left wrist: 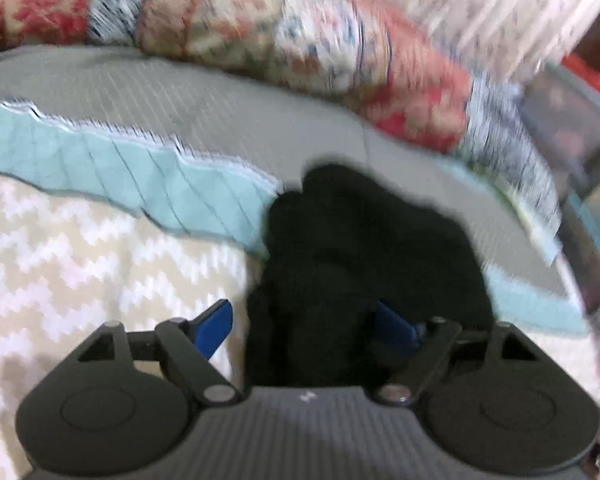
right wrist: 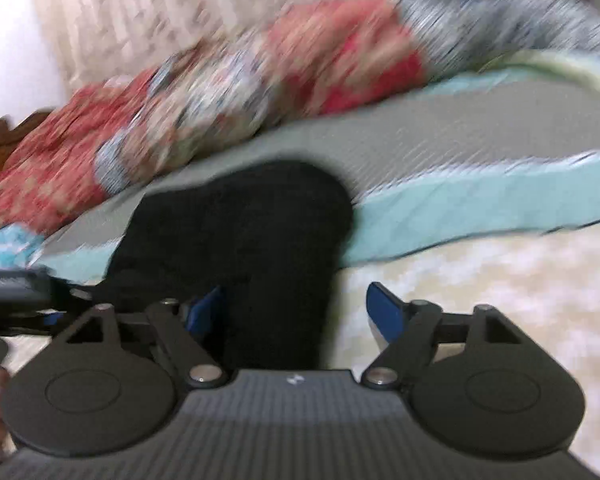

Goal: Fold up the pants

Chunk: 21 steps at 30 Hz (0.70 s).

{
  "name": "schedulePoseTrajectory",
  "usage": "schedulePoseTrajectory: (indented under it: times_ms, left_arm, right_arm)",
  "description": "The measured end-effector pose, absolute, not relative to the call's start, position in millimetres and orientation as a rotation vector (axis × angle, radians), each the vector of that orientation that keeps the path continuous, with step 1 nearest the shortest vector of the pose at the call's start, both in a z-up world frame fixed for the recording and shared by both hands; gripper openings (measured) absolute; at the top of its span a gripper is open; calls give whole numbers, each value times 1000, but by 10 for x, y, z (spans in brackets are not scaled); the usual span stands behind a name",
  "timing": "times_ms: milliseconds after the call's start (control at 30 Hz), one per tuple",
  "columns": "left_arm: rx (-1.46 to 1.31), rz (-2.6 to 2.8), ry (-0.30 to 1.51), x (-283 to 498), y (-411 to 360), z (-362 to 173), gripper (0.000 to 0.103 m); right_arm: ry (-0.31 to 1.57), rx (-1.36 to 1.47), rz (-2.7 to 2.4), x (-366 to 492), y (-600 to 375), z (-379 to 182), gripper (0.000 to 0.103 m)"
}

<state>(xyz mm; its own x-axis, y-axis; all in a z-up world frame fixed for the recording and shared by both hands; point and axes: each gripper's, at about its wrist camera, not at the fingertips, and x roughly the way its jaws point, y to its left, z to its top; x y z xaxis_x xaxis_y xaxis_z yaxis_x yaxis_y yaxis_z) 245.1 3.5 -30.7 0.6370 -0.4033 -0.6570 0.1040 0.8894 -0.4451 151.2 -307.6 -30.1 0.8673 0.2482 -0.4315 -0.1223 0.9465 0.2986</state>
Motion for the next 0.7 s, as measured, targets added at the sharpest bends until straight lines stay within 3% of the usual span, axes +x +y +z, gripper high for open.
schedulePoseTrajectory:
  times_ms: [200,400,433,467,500,567,667,700]
  left_arm:
    - [-572,-252,753,2337,521,-110,81]
    - [-560,-249,781,2240,575,-167,81]
    - [-545,-248,790,2232,580,-190,81]
    - [-540,-250,800,2229,594,-221,81]
    - [-544,-254,809,2235,602,-246,81]
    - [-564,-264,822,2234,627,-298,83]
    - [-566,-270,839,2282,562,-380,99]
    - [-548,-280,845,2308,501,-405,100]
  right_arm:
    - [404,-65,561,1175,-2180,-44,80]
    - [519,-191,589,1428,-1529,-320,78]
    - [544,-185,561,1506,-1535,-339,58]
    - [563,-148,538,1563,-1605,-332,28]
    - [584,-54,526,1611,-1761,-282,13]
    - [586,181,516,1641,-2164,-156,13]
    - [459,321,379,1498,-2741,146,13]
    - [418,351,336,1434,-2910,235,13]
